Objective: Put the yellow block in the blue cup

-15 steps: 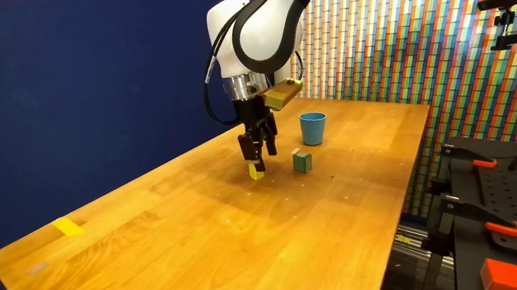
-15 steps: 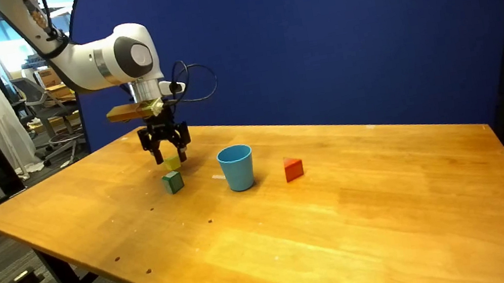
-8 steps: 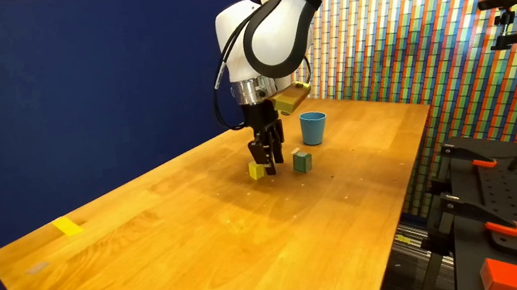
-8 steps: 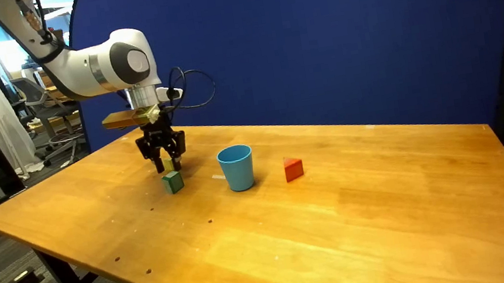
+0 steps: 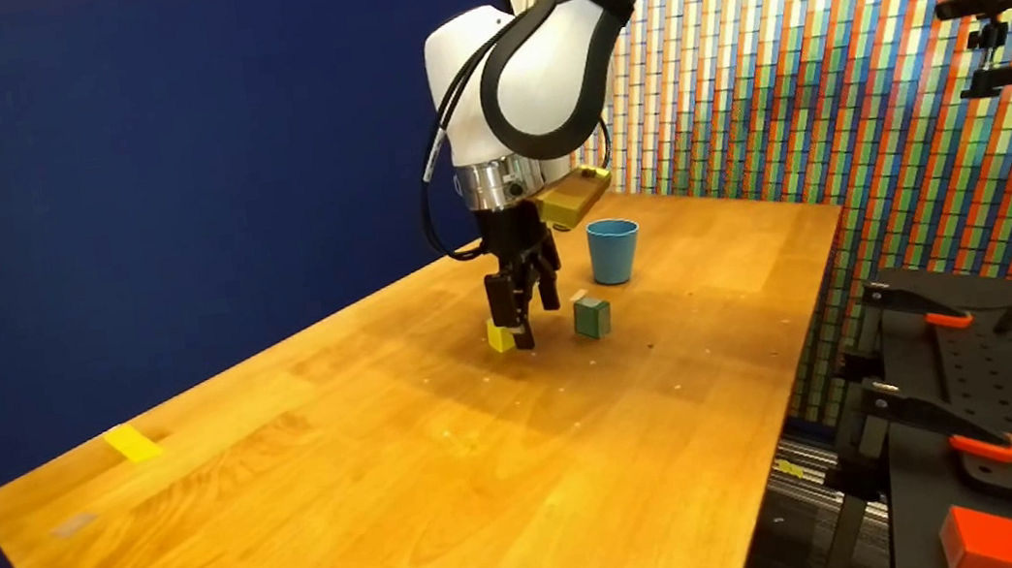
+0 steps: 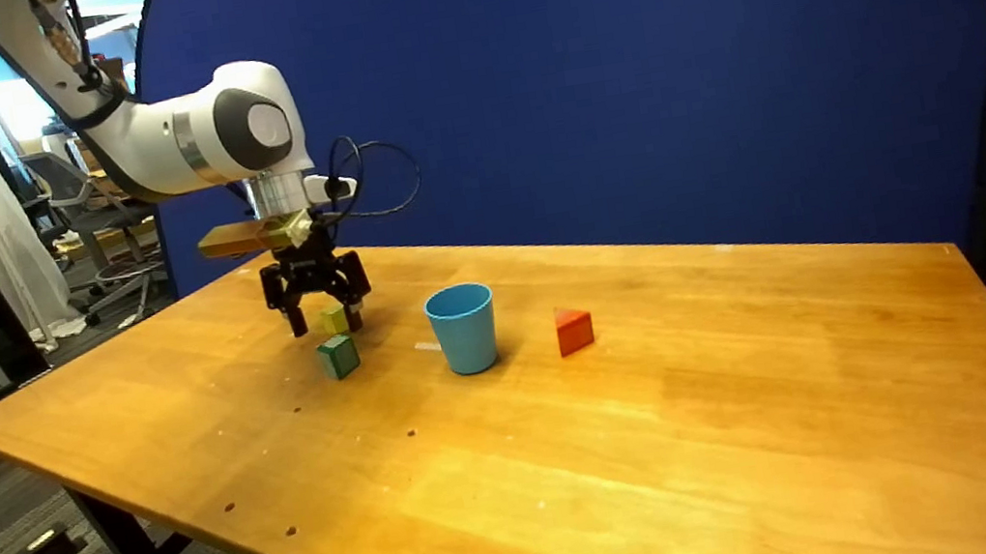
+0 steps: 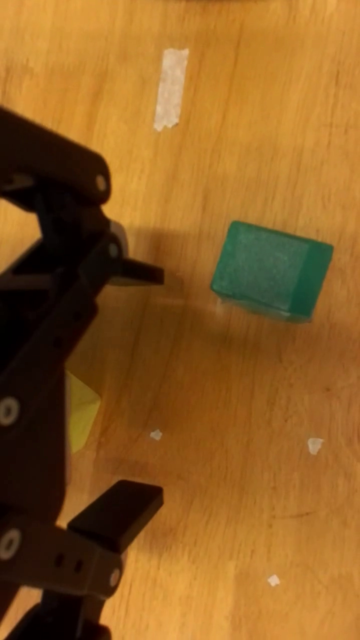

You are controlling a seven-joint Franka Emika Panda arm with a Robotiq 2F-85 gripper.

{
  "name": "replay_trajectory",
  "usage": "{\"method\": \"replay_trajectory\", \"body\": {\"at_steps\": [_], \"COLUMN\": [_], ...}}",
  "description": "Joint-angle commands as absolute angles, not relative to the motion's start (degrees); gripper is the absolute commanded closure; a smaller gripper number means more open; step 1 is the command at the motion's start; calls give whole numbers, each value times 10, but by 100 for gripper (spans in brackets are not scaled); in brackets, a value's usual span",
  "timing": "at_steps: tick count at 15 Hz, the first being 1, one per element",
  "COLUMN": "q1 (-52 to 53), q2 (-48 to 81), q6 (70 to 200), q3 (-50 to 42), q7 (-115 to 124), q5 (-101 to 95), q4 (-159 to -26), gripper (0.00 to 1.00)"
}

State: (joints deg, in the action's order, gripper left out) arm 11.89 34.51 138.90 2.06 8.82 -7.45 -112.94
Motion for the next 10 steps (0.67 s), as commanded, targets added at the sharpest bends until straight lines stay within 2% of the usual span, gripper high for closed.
{"method": "replay_trajectory", "body": {"at_steps": [1, 10], "q1": [121, 129], "q2": [360, 409], "q6": [1398, 1392], "q3": [25, 26], "q7": [80, 70], "q5": [-76, -83], "q4": [-1112, -1053], "gripper": [0, 2]}}
